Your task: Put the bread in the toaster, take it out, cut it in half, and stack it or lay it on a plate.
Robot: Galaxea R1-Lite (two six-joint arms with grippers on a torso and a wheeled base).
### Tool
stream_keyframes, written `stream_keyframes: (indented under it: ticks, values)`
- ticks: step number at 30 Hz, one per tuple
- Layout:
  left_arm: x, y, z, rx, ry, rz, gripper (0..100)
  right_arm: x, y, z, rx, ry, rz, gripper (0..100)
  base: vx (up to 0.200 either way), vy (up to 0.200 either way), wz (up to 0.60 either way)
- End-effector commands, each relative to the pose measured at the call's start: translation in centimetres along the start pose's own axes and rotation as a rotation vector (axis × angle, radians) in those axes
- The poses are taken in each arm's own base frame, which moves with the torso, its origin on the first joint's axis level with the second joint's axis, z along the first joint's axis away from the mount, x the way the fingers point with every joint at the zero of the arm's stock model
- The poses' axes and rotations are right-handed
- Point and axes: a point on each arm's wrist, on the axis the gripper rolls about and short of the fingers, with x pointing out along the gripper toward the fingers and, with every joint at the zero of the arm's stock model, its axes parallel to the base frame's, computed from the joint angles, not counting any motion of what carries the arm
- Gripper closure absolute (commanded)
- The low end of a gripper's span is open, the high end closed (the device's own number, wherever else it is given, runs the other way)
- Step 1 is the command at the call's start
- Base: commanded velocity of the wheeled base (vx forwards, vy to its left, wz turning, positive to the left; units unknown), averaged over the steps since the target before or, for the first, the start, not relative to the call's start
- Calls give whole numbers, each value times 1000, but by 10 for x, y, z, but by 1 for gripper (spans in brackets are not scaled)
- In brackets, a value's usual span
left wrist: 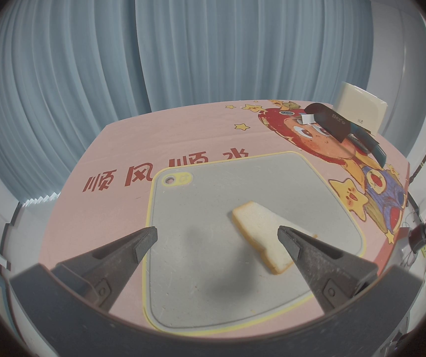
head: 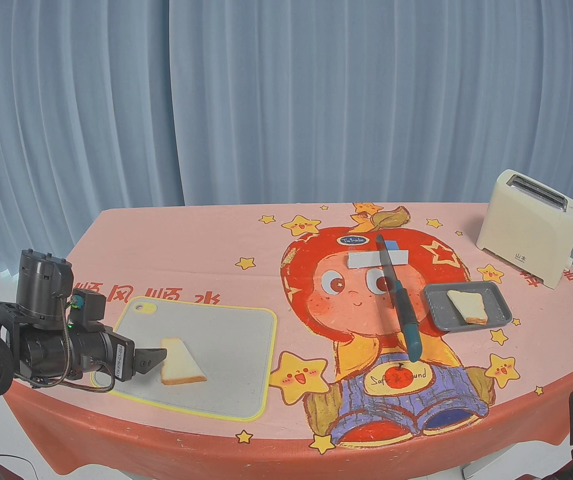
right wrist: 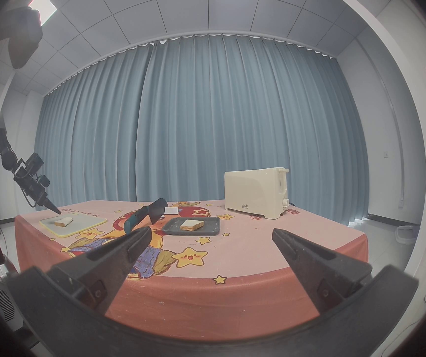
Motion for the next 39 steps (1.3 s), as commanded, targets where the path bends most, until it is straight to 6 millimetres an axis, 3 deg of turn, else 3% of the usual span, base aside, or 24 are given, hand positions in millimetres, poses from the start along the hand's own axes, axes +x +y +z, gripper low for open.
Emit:
stream_keyframes:
  ticks: [1, 8, 33, 34, 39]
  values:
    - [11, 0, 3, -8, 22, 21, 0, 0, 0, -5, 0, 1, 1, 0, 0, 0, 0]
    - [24, 1, 2, -15, 14, 58, 0, 0, 0, -5, 0, 1, 0, 0, 0, 0, 0]
    - [29, 1, -6, -11, 54, 65, 0, 0, 0, -5, 0, 1, 0, 0, 0, 0, 0]
    - [29, 1, -6, -11, 54, 65, 100, 0, 0, -5, 0, 1, 0, 0, 0, 0, 0]
    - [32, 0, -9, -6, 69, 63, 100, 0, 0, -5, 0, 1, 0, 0, 0, 0, 0]
